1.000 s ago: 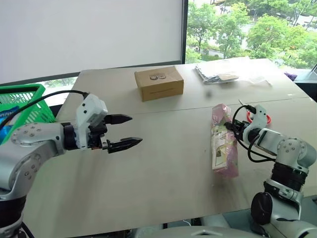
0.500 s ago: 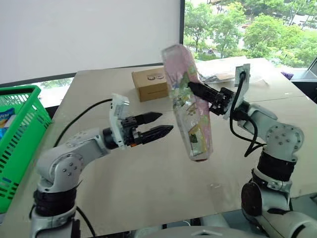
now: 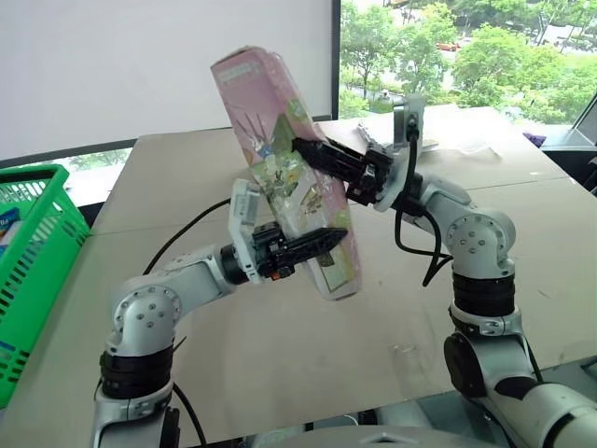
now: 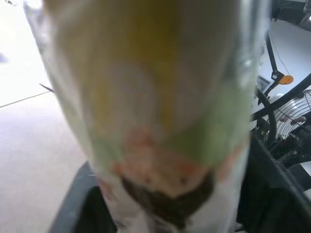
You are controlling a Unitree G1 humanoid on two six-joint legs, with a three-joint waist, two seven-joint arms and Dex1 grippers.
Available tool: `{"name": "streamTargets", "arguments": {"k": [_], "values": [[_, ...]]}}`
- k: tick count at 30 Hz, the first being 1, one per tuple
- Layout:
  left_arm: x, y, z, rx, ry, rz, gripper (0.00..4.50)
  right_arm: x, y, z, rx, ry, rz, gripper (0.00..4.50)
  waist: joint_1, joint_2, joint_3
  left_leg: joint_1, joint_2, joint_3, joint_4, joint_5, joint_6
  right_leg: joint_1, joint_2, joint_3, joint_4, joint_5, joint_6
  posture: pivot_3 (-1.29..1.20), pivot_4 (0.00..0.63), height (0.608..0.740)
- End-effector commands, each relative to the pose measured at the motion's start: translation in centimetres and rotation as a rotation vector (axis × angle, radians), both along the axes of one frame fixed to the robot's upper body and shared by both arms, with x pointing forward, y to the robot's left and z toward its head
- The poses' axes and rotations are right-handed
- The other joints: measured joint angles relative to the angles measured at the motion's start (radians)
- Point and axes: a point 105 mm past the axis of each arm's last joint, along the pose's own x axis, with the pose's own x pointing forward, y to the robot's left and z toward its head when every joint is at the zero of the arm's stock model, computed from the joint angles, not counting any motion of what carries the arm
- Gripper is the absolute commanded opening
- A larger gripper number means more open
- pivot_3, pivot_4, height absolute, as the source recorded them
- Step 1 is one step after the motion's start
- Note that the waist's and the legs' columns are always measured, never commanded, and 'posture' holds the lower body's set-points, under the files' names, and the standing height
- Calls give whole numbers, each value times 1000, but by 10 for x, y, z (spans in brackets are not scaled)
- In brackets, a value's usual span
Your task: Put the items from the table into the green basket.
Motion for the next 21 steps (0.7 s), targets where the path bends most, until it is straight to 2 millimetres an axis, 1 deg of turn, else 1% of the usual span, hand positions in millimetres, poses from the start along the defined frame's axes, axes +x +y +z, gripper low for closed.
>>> {"name": "streamTargets", "arguments": {"k": [1, 2, 3, 4, 5, 6, 7, 10, 12, 13, 15, 16, 19, 20, 21], "values": [[-8, -5, 10, -10, -56, -20, 1047, -7, 1, 20, 49, -72, 31, 1720, 3, 0, 0, 0, 0, 0, 0, 0, 0, 0, 0, 0, 0, 0, 0, 48, 0, 724], [-4, -4, 9, 7, -67, 9, 587, -8, 1, 20, 50, -66, 41, 2249, 6, 0, 0, 0, 0, 0, 0, 0, 0, 0, 0, 0, 0, 0, 0, 48, 0, 724], [1, -1, 8, 34, -83, 47, 344, -8, 1, 20, 50, -64, 41, 2693, 8, 0, 0, 0, 0, 0, 0, 0, 0, 0, 0, 0, 0, 0, 0, 48, 0, 724], [6, 3, 8, 58, -101, 84, 344, -7, 0, 20, 45, -64, 26, 3133, 10, 0, 0, 0, -1, 0, 0, 0, 0, 0, 0, 0, 0, 0, 0, 48, 0, 724], [13, 12, 11, 90, -127, 148, 343, -2, -4, 17, 29, -56, -8, 3785, 11, 0, 0, 0, -1, 0, 0, 0, 0, 0, 0, 0, 0, 0, 0, 54, 0, 724], [20, 24, 14, 131, -157, 216, 343, 1, -10, 13, 10, -53, -29, 4242, 13, 0, 0, 0, -1, 0, 0, 0, 0, 0, 1, 0, 0, 0, 0, 58, 0, 724], [26, 37, 19, 157, -182, 280, 343, 2, -18, 7, -17, -53, -41, 4438, 15, 0, 0, 0, -1, 0, 0, 0, 0, 0, 1, 0, 0, 0, 0, 65, 0, 724], [43, 83, 42, 276, -275, 498, 343, -2, -40, -18, -155, -91, -42, 4438, 22, 0, 0, 0, -1, -1, 0, 0, 0, 0, 1, -1, -1, -1, 1, 79, 0, 724], [52, 120, 62, 434, -375, 656, 343, -12, -47, -32, -252, -124, 1, 4438, 25, 0, 1, -1, -1, -1, 0, 0, 0, 0, 0, -1, -2, -1, 2, 79, 0, 724], [56, 135, 72, 508, -435, 730, 343, -16, -49, -33, -265, -131, 26, 4438, 23, -1, 3, -1, -1, -1, 0, 0, 0, 0, 0, -1, -2, -1, 2, 94, 0, 724], [63, 170, 96, 683, -544, 888, 343, -22, -52, -28, -245, -148, 62, 4438, 20, -2, 4, -1, -1, 0, -1, 0, 0, -1, 1, -1, -2, -1, 2, 94, 0, 724], [65, 187, 104, 777, -574, 950, 343, -23, -53, -25, -241, -169, 69, 4438, 18, -2, 4, 0, -1, 1, -2, 0, 0, -1, 1, -1, -1, -2, 2, 94, 0, 724], [65, 246, 114, 1138, -603, 1124, 343, -24, -53, -22, -239, -226, 80, 4438, 18, -3, 4, 1, 2, 2, -3, 0, 0, -2, 4, -1, -2, -2, 2, 117, 0, 724], [63, 268, 117, 1241, -589, 1195, 343, -23, -54, -22, -239, -237, 81, 4438, 20, -2, 5, 1, 2, 2, -3, 0, 0, -2, 4, -1, -2, -2, 2, 117, 0, 724], [60, 288, 122, 1292, -560, 1277, 343, -23, -54, -19, -220, -251, 88, 4438, 24, -2, 5, 1, 3, 3, -4, 0, 0, -3, 4, -1, -2, -2, 2, 113, 0, 724]]}}
